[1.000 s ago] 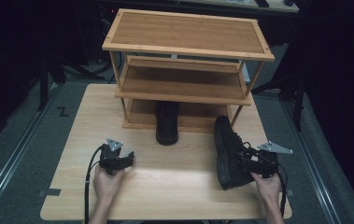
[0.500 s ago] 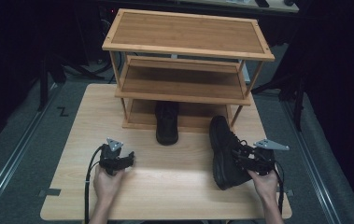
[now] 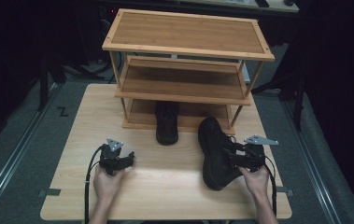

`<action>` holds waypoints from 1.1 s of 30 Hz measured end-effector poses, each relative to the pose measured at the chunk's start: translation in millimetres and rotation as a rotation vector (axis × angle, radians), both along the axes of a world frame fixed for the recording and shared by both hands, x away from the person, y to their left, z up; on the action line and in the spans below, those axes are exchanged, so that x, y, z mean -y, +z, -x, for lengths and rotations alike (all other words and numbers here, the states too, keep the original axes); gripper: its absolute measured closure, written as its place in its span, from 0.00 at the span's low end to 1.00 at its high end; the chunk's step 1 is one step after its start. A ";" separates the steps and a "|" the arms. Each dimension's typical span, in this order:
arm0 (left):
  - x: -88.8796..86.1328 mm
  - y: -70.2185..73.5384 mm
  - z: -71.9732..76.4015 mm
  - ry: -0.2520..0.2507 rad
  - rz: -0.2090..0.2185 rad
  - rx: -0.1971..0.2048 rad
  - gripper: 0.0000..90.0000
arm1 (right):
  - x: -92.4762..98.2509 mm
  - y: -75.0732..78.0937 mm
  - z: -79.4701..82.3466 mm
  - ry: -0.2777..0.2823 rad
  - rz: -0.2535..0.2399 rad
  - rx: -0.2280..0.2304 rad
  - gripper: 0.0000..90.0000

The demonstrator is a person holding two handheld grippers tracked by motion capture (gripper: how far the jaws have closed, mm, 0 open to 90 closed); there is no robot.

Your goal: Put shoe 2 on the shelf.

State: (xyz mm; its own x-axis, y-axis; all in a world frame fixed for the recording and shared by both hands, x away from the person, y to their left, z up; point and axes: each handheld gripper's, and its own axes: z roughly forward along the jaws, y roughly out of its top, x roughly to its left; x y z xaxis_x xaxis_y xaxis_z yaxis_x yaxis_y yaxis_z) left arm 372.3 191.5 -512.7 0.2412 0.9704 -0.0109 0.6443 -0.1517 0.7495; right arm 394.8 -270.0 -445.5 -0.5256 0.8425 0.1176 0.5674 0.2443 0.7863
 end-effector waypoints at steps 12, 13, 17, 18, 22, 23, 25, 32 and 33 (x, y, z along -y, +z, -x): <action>0.1 0.0 0.1 -0.002 0.000 0.000 0.32 | -26.8 -8.7 -2.6 0.002 0.090 -0.013 0.38; 0.0 0.0 0.1 -0.002 0.000 0.000 0.32 | -26.9 -8.8 -2.4 -0.005 0.095 -0.007 0.37; 0.0 0.0 0.1 -0.002 -0.001 0.000 0.32 | -27.6 -11.1 -4.2 -0.019 0.063 -0.048 0.40; 0.0 0.0 0.1 -0.002 -0.001 0.000 0.32 | -26.8 -12.1 -5.0 -0.016 0.045 -0.063 0.43; 0.0 0.0 0.1 -0.003 -0.002 0.000 0.32 | -26.0 -14.7 -5.1 0.018 0.011 -0.086 0.60; 0.0 0.0 0.1 -0.002 -0.001 0.000 0.32 | -28.0 -14.9 -4.4 0.022 0.007 -0.091 0.66; 0.0 0.0 0.1 -0.002 -0.001 0.000 0.32 | -31.8 -14.6 -3.3 0.017 0.019 -0.088 0.73; 0.0 0.0 0.1 -0.003 -0.001 0.000 0.32 | -41.5 -10.7 1.6 -0.026 0.064 -0.067 0.93; 0.0 0.0 0.1 -0.003 -0.001 0.000 0.32 | -41.1 -10.5 1.3 -0.028 0.057 -0.067 0.95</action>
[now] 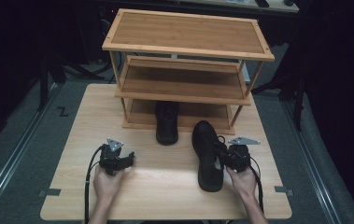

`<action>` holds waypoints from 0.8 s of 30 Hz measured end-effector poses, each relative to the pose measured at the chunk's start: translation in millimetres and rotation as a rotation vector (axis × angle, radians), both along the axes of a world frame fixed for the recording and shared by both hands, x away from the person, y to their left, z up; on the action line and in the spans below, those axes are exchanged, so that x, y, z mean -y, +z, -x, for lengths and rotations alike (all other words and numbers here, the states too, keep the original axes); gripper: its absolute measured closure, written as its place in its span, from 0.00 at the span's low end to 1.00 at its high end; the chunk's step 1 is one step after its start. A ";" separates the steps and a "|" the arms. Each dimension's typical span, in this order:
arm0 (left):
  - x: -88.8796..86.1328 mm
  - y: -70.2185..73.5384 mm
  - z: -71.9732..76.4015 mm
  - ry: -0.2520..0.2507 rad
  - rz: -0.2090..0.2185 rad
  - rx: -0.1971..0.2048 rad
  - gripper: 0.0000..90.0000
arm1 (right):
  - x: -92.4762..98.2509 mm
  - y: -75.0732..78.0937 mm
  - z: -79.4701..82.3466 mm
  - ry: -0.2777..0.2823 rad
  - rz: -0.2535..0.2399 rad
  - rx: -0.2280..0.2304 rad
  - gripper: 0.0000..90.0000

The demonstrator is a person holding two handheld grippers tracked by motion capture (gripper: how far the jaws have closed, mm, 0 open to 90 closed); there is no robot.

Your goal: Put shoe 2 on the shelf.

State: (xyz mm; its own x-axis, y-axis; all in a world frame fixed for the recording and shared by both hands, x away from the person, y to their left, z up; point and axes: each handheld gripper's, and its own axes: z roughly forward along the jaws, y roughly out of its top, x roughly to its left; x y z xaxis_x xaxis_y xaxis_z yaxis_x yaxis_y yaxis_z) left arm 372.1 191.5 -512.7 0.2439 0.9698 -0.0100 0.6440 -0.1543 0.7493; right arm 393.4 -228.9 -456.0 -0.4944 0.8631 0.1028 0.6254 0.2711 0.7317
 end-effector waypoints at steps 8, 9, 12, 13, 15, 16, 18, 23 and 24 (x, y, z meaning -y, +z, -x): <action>0.0 0.0 0.0 0.000 0.000 0.000 0.32 | -1.6 3.4 -3.3 -0.014 -0.060 -0.012 0.98; -0.1 0.0 0.0 0.000 0.000 0.000 0.32 | -2.2 4.0 -3.6 -0.013 -0.062 -0.012 0.98; -0.1 0.0 0.0 0.000 0.000 0.000 0.32 | -3.5 6.8 -5.0 -0.013 -0.073 -0.006 0.98; -0.1 0.0 0.0 0.000 0.000 0.000 0.32 | -4.0 8.4 -5.6 -0.016 -0.073 -0.002 0.98; -0.1 0.0 0.0 0.000 0.000 0.000 0.32 | -4.6 12.1 -7.6 -0.022 -0.074 0.011 0.98; -0.1 0.0 0.0 0.000 0.001 0.000 0.32 | -4.5 13.3 -8.7 -0.024 -0.079 0.014 0.98; -0.1 0.0 0.1 -0.002 0.000 0.000 0.31 | -3.7 16.9 -11.9 -0.032 -0.093 0.017 0.98; 0.2 0.0 0.2 -0.009 0.000 0.000 0.31 | -6.8 26.1 -22.0 -0.060 -0.120 0.033 0.98; 0.3 0.0 0.3 -0.010 0.000 0.000 0.31 | -8.2 27.0 -23.9 -0.068 -0.121 0.033 0.98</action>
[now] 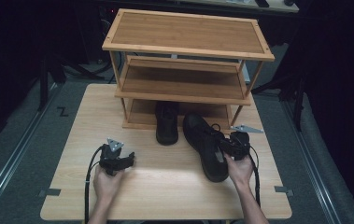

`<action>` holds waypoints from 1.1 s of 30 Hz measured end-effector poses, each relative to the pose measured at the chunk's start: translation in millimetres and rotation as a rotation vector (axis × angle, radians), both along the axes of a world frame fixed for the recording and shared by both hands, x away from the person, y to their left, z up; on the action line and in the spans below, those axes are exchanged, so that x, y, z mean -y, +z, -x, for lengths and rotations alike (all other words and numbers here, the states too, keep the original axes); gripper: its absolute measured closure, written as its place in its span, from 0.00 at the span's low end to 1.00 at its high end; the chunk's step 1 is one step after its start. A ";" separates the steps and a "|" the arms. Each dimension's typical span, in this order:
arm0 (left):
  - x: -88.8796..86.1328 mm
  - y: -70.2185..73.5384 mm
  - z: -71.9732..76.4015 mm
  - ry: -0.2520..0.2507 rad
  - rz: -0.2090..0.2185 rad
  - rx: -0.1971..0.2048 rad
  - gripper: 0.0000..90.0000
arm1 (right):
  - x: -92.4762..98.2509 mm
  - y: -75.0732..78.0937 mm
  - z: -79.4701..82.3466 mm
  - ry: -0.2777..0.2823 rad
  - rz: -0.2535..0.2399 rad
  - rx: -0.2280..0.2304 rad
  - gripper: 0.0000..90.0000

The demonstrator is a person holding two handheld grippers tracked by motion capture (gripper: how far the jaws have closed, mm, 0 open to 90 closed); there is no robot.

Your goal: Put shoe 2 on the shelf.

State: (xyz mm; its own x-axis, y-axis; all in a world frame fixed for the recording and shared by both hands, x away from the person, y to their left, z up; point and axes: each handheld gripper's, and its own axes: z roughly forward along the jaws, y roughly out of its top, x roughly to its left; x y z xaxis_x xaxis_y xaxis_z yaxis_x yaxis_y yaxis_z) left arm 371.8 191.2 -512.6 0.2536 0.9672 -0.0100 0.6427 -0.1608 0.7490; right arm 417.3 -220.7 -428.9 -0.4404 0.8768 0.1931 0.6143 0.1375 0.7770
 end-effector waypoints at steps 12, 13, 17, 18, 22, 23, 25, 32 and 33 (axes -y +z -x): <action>0.2 0.0 0.1 -0.004 0.000 0.000 0.31 | -33.1 12.3 -40.2 -0.064 0.033 0.025 0.98; 0.2 0.0 0.1 -0.004 0.000 0.000 0.31 | -35.0 12.4 -42.4 -0.068 0.034 0.029 0.98; 0.2 0.0 0.1 -0.005 0.000 0.000 0.31 | -45.3 12.2 -55.2 -0.096 0.048 0.036 0.98; 0.2 0.0 0.1 -0.005 0.000 0.000 0.31 | -46.8 12.0 -57.3 -0.104 0.044 0.035 0.98; 0.2 0.0 0.1 -0.005 0.000 0.000 0.31 | -53.5 10.2 -69.6 -0.138 0.038 0.036 0.98; 0.2 0.0 0.1 -0.004 0.000 0.000 0.31 | -54.5 10.0 -71.5 -0.144 0.039 0.033 0.98; 0.2 0.0 0.1 -0.004 0.000 -0.001 0.31 | -57.0 9.0 -77.0 -0.159 0.039 0.034 0.98; 0.2 0.0 0.2 -0.006 0.000 0.000 0.31 | -66.8 3.6 -92.1 -0.221 0.033 0.030 0.98; 0.2 0.0 0.2 -0.006 0.000 0.000 0.31 | -68.1 2.9 -94.1 -0.226 0.032 0.028 0.98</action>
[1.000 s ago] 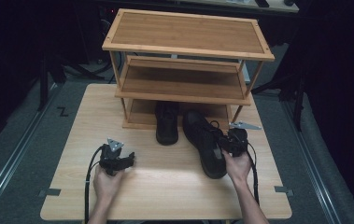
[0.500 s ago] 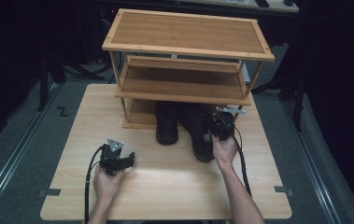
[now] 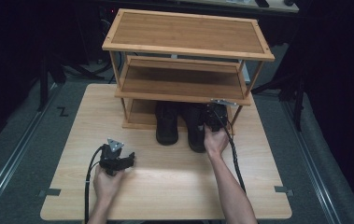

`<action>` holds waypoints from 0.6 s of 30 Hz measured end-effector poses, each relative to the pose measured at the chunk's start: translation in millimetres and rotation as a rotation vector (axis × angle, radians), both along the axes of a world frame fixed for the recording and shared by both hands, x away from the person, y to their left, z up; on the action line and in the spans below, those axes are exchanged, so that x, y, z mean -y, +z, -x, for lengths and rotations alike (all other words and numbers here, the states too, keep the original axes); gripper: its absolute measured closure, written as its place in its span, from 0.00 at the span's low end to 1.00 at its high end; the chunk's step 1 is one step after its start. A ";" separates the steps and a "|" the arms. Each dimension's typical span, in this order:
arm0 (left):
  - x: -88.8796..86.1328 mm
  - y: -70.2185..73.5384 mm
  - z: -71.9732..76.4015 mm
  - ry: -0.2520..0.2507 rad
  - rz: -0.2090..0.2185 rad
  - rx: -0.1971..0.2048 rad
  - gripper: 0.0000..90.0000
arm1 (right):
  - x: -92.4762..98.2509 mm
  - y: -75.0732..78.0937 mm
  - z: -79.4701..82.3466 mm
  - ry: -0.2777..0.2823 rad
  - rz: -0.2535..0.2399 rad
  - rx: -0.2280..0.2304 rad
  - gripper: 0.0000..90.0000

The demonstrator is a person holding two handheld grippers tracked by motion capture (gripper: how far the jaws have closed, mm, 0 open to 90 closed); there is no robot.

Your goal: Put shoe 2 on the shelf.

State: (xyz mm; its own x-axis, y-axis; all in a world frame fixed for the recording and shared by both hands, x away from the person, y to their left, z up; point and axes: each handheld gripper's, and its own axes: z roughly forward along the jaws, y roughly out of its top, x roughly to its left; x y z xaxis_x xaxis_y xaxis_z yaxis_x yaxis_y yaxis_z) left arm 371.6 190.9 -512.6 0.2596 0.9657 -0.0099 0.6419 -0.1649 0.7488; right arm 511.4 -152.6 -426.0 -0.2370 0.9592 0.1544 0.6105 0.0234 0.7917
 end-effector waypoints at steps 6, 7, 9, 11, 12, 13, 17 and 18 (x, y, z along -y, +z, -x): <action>0.2 -0.1 0.2 -0.001 0.001 0.001 0.31 | -5.8 -1.3 -7.9 -0.051 -0.006 -0.001 0.98; 0.3 -0.1 0.3 -0.001 0.001 0.001 0.31 | -5.6 -1.3 -8.7 -0.064 -0.013 -0.002 0.98; 0.3 -0.1 0.3 -0.002 0.001 0.001 0.31 | -5.2 -2.0 -10.4 -0.077 -0.012 0.006 0.97; 0.3 -0.1 0.3 -0.002 0.001 0.001 0.31 | -5.7 -2.8 -10.8 -0.087 -0.012 0.021 0.97; 0.4 -0.1 0.2 -0.001 0.001 0.001 0.31 | -6.0 -3.3 -10.9 -0.088 -0.005 0.026 0.97; 0.4 -0.1 0.3 -0.002 0.000 0.001 0.31 | -6.9 -4.2 -10.8 -0.091 0.000 0.028 0.97; 0.9 0.0 0.4 -0.005 -0.001 0.000 0.31 | -9.3 -11.0 -11.3 -0.091 0.022 0.029 0.95; 1.1 0.0 0.4 -0.005 -0.001 0.000 0.32 | -8.3 -11.0 -11.5 -0.094 0.018 0.031 0.94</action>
State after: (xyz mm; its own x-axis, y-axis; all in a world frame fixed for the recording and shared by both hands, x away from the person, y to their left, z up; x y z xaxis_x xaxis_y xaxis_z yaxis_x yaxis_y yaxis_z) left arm 371.2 189.9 -512.6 0.2647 0.9643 -0.0088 0.6409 -0.1691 0.7488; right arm 522.9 -144.3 -437.0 -0.1505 0.9799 0.1312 0.5858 -0.0185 0.8103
